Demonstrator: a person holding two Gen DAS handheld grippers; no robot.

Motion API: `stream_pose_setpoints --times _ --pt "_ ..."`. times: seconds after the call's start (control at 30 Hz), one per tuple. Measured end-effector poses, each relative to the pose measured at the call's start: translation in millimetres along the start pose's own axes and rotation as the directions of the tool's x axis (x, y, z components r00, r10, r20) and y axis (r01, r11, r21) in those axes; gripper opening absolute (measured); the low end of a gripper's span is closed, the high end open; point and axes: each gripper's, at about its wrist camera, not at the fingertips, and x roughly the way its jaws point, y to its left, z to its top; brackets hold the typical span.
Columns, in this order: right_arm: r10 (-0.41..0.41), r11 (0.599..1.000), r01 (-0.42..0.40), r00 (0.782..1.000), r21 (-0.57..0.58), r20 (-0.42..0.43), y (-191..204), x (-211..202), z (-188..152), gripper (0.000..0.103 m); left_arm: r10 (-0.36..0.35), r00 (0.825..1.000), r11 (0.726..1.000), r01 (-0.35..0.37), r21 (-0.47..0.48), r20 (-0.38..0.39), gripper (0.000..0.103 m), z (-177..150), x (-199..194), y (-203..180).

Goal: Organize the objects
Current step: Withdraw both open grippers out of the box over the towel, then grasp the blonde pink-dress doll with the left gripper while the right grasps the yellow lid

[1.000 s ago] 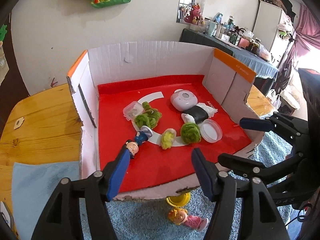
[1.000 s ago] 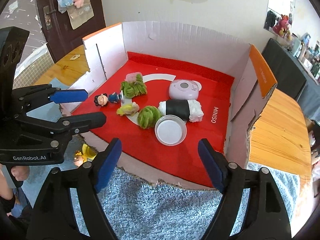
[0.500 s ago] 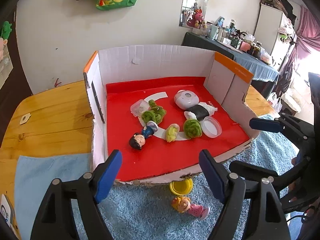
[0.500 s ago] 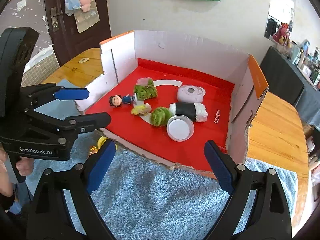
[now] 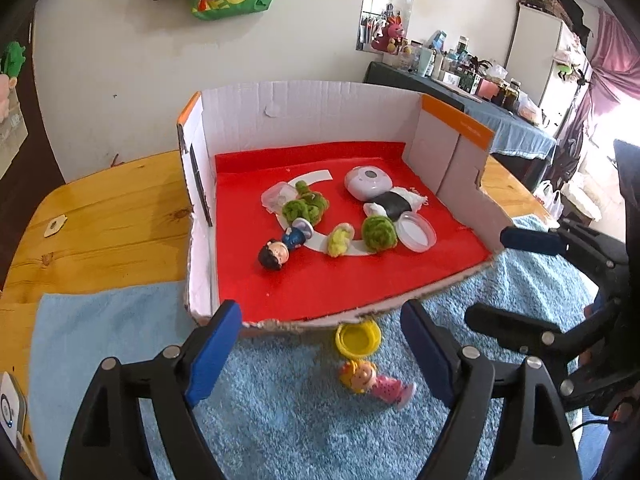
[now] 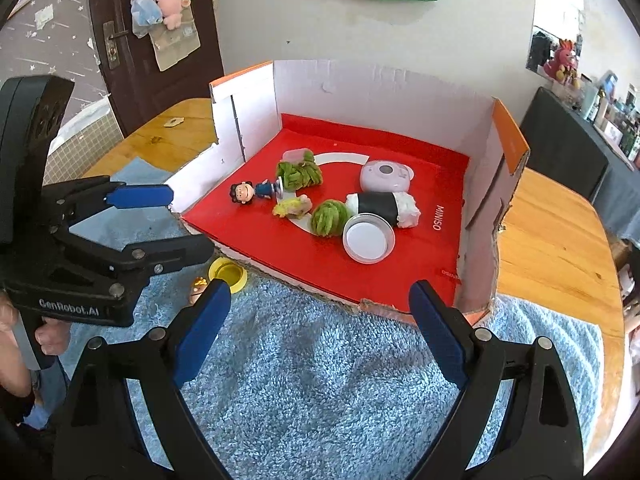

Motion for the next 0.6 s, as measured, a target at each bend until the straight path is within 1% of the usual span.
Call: stream_pose_setpoints --times 0.1,0.33,0.47,0.6 --pt "0.019 1.000 -0.019 1.000 0.007 0.003 0.7 -4.3 -2.3 0.091 -0.014 1.000 1.000 0.014 0.000 0.000 0.083 -5.1 -3.6 -2.1" --pt "0.036 0.999 -0.036 0.999 0.024 -0.009 -2.4 -4.8 -8.9 0.091 -0.028 1.000 0.998 0.028 0.052 -0.012 0.083 -19.8 -4.4 -13.5" --pt "0.051 0.998 -0.049 0.998 0.049 -0.023 -7.3 -1.4 -12.9 0.091 -0.062 0.998 0.996 0.062 0.071 -0.014 0.083 -26.9 -1.4 -17.7" --pt "0.066 0.996 -0.063 0.997 0.062 -0.036 -10.1 2.7 -16.2 0.091 -0.081 0.996 0.992 0.083 0.096 -0.022 0.083 -31.8 3.6 -21.0"
